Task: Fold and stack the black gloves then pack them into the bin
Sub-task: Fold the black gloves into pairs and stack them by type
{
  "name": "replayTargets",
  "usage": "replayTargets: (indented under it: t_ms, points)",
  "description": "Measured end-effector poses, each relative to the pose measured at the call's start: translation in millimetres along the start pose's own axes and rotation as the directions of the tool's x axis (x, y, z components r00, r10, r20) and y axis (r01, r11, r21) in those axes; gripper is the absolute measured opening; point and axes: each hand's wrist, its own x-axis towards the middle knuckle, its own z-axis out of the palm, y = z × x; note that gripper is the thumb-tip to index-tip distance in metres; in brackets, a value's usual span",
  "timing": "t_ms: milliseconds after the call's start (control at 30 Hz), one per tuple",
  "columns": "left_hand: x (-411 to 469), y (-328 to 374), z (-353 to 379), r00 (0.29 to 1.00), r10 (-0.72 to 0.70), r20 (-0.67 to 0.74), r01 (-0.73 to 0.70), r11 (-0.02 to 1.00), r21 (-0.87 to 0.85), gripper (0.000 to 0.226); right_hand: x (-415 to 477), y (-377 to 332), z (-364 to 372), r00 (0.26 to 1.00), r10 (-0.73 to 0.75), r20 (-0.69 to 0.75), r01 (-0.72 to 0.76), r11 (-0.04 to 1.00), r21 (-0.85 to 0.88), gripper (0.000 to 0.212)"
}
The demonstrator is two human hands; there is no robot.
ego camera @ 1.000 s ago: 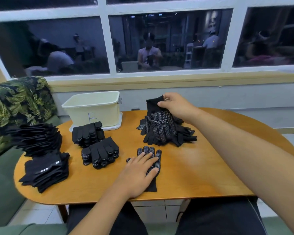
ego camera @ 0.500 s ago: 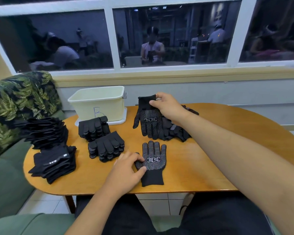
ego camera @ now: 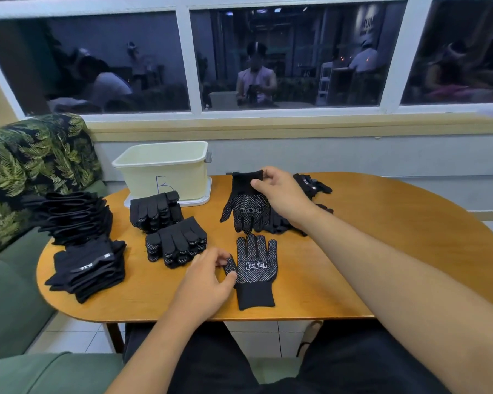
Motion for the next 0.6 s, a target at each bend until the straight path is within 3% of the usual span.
replayTargets:
  t_ms: [133, 367, 500, 600]
  points:
    - [0.2, -1.0, 1.5, 1.000, -0.018, 0.008, 0.018, 1.000, 0.022, 0.040, -41.2, -0.2, 4.0, 0.999, -0.038, -0.020, 0.039, 0.997, 0.072, 0.007]
    - [2.8, 1.4, 2.2, 0.992, -0.127, -0.011, 0.126, 0.990, -0.065, 0.077, -114.2, 36.5, 20.4, 1.000, -0.021, -0.007, 0.022, 0.990, 0.140, 0.010]
    - [3.0, 1.5, 2.2, 0.991, -0.131, -0.008, 0.131, 0.990, -0.060, 0.078, -146.6, 50.5, 23.7, 0.990, -0.026, 0.141, 0.026, 1.000, 0.002, 0.024]
    - [2.8, 0.9, 1.8, 0.993, -0.114, -0.015, 0.114, 0.993, -0.027, 0.073, -150.2, 55.7, 21.9, 0.965, -0.025, 0.260, 0.080, 0.976, -0.204, 0.040]
